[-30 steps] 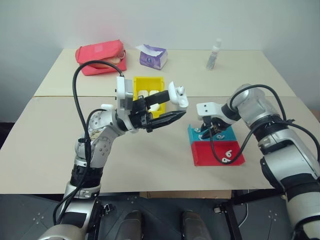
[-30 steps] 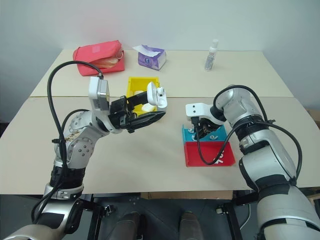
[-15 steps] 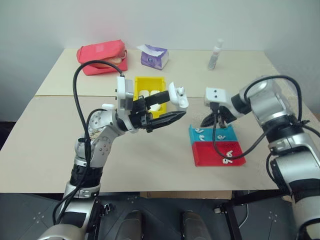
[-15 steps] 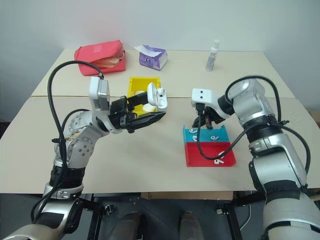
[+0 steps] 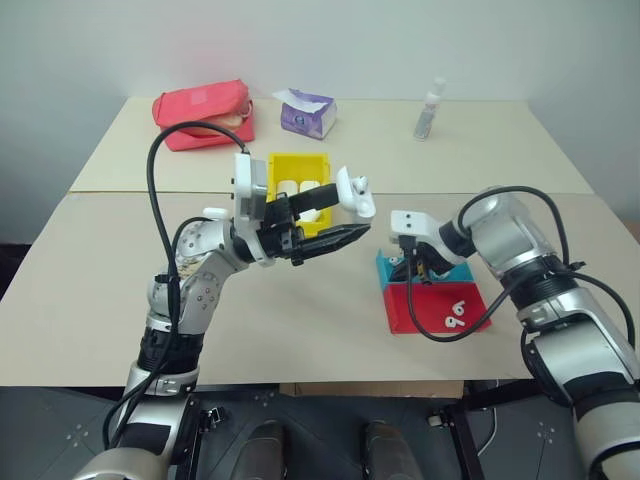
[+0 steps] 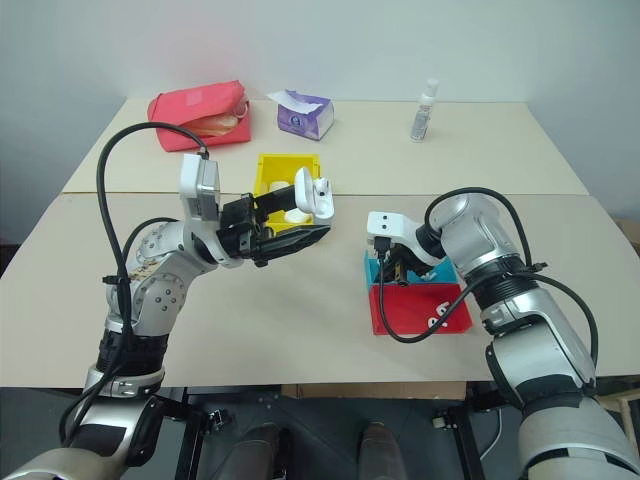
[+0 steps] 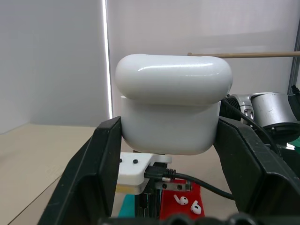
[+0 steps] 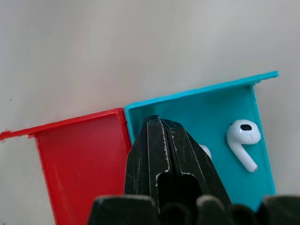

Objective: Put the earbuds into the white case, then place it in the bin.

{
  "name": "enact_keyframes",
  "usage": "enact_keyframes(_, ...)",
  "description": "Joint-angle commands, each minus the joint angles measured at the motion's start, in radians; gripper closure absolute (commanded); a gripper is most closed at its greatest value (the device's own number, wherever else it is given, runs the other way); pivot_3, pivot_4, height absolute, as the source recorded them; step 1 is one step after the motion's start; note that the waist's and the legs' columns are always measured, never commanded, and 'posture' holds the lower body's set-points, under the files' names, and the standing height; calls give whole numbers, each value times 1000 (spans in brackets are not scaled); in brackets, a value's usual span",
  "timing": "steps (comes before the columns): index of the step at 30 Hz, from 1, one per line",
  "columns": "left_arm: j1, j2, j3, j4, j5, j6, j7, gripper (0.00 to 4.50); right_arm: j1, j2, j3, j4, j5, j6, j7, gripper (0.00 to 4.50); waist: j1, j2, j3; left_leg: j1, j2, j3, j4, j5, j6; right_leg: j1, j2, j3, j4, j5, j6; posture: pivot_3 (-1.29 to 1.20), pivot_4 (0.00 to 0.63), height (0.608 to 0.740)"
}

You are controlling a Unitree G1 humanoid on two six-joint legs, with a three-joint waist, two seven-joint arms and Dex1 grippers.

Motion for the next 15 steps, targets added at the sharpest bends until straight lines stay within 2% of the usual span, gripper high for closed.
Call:
enact_keyframes(1,-12,5,12,-42,-13,-5,8,1732,-44,2,3,38,-18,-23,-5,4480,0,0,0,0,0,0,0,0,0,0,0,0,0,0,0,0,150,740)
enact_keyframes(15,15,15,12,-69,-15,-5,36,1732,-100,5,44,196,-56,-207,63,4480,-1,0,0,0,0,0,0,0,0,0,0,0,0,0,0,0,150,740)
